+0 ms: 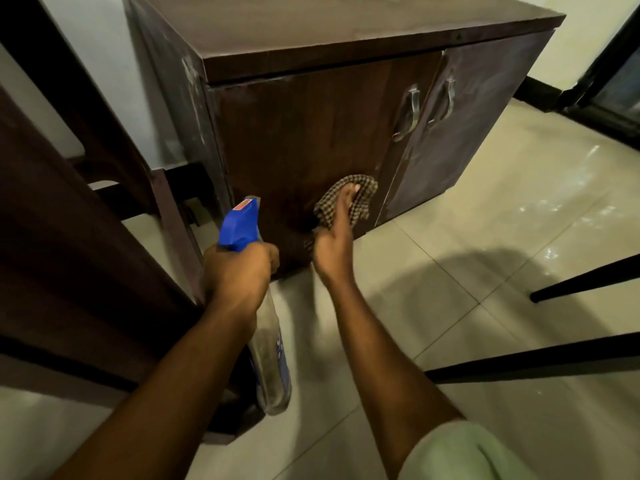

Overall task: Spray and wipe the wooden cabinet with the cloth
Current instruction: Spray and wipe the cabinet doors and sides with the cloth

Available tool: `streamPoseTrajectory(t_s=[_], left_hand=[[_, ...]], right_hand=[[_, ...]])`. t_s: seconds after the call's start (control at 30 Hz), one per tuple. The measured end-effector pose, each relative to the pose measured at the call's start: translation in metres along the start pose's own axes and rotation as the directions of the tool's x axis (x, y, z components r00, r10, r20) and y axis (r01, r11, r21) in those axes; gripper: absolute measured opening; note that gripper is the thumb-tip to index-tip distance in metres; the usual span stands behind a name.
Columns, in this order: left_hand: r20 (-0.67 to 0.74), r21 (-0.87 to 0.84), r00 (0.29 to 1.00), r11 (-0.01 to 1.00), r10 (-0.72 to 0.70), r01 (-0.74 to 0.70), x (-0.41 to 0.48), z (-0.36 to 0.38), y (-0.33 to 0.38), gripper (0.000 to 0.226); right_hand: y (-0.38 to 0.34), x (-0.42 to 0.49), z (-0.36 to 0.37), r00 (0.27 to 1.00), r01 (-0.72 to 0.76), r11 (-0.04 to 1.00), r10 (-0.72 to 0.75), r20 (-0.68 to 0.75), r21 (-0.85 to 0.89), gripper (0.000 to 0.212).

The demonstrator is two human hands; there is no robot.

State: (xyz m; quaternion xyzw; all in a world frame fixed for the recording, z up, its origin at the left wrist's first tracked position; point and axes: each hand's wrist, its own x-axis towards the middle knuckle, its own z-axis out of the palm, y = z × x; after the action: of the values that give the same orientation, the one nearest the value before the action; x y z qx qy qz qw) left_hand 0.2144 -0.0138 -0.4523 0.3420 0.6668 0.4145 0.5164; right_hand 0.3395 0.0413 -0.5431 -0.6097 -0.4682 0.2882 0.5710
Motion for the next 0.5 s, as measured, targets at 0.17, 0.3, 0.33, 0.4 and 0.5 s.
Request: streamPoseTrajectory(t_s=[0.17, 0.3, 0.33, 0.4, 0.5], left_hand=[[0.04, -0.002, 0.999, 1.0, 0.024, -0.024, -0.004, -0.003, 0.0, 0.014], [0.013, 0.035, 1.0, 0.999, 0.008, -0.009, -0.001, 0.002, -0.001, 0.017], [0.01, 0.039, 1.0, 0.999, -0.002, 0.002, -0.001, 0.003, -0.001, 0.02], [0.022, 0.042, 0.999, 0.999, -0.03, 0.029, -0.001, 0.006, -0.003, 0.028], [0.02, 0.028, 0.999, 0.999, -0.034, 0.033, -0.002, 0.007, -0.005, 0.03]], right_hand=[[-0.015, 0.017, -0.006, 0.992, -0.09, 0.995, 0.094, -0.086, 0.044, 0.078], [0.004, -0.04, 0.024, 0.963, 0.24, 0.952, -0.207, 0.174, -0.192, 0.073], [0.012, -0.052, 0.028, 0.929, 0.317, 0.915, -0.246, 0.275, -0.25, 0.07], [0.025, -0.06, 0.026, 0.877, 0.414, 0.85, -0.278, 0.392, -0.324, 0.073], [0.031, -0.047, 0.011, 0.834, 0.492, 0.795, -0.312, 0.456, -0.356, 0.072]])
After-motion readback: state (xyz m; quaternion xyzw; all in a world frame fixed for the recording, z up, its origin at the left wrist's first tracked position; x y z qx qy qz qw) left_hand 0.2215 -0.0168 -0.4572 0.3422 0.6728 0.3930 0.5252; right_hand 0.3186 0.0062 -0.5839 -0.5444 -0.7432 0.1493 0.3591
